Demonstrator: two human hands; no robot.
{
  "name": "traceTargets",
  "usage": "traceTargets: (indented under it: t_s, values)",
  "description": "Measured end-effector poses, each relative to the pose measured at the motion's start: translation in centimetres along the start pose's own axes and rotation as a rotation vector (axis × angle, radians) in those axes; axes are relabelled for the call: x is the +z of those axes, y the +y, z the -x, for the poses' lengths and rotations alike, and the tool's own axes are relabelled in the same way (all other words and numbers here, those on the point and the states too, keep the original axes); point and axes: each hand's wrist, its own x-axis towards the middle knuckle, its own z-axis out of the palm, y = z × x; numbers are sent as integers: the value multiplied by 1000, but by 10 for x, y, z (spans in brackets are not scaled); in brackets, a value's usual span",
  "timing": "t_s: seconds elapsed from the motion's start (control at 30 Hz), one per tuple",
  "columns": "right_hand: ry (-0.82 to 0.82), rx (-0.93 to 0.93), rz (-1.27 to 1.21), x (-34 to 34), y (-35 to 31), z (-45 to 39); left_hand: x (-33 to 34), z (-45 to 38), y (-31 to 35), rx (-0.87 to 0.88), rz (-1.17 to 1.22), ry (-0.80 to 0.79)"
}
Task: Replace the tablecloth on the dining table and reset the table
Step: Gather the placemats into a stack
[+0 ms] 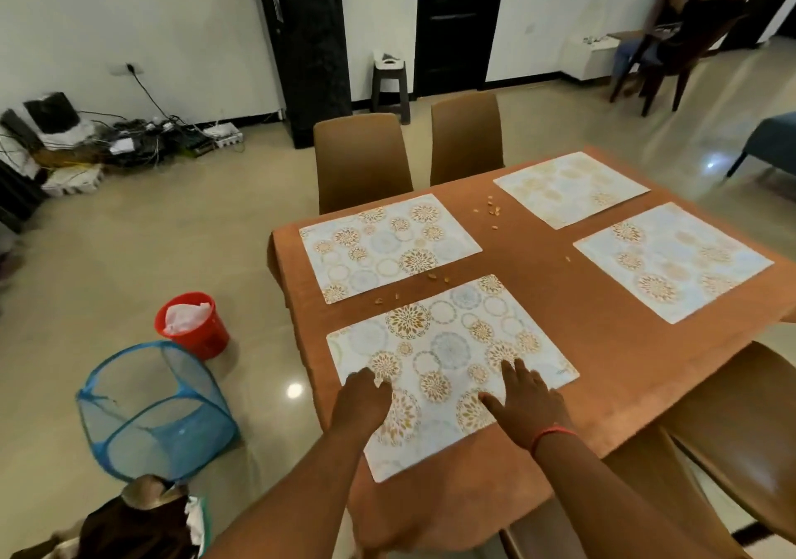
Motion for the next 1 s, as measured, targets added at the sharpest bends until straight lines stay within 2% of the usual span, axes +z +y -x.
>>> traceTargets:
  t_s: [0.23,0.37,0.63,0.8,1.0]
  values:
    - [-100,111,-56,0,-7,-64,-15,-64,-15,-304,179,-32]
    - [-147,159,-61,-5,10,-110,-15,-80,-10,-378,229,34]
    - [-139,192,-148,-21,51,-201,-11,-110,-28,-547,537,130]
    - [-103,255,-169,-30,66,-237,-11,-114,-20,-594,632,108]
    - [-58,299,-193,-32,74,-262,12,-132,-43,-626,676,113]
